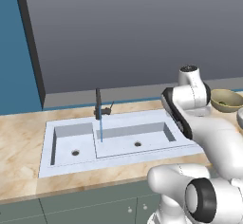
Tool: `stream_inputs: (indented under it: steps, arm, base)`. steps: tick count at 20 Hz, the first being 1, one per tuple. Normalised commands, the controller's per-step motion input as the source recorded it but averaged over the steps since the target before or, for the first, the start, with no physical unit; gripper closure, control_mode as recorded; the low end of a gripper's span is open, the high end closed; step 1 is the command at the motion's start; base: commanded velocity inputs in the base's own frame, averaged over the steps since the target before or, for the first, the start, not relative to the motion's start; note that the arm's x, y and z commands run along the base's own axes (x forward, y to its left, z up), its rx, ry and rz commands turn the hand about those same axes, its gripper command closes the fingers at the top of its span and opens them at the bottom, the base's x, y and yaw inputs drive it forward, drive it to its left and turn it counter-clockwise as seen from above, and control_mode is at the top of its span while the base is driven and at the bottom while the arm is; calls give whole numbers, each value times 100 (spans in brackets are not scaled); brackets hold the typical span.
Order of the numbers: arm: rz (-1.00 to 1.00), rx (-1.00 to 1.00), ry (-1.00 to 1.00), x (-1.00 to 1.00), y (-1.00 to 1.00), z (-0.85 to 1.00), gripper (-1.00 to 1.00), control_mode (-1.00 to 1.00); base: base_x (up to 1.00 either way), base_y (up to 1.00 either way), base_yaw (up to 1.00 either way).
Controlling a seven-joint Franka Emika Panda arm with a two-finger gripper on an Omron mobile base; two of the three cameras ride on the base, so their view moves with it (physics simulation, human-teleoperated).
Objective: Pick the lemon wedges from the sink and place them in one bowl. Place the avocado in the other bowl. Then turn off the sink faucet.
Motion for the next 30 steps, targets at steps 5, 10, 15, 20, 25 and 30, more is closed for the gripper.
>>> stream_inputs:
  steps: [5, 10, 15, 20, 25, 30]
  arm:
    - [23, 3, -5, 8, 77, -3, -100, -100]
    - [18, 9, -2, 32, 65, 0, -100, -100]
    - [19, 14, 0, 43, 55, 0, -100, -100]
    - [18, 14, -2, 36, 40, 0, -100, -100]
    - [14, 12, -6, 23, 37, 0, -100, -100]
    - [9, 12, -5, 15, 20, 0, -100, -100]
  base:
    - [0, 0, 0]
    - [0, 0, 0]
    - [0, 0, 0]
    - [0, 0, 0]
    - [0, 0, 0]
    - [0, 0, 0]
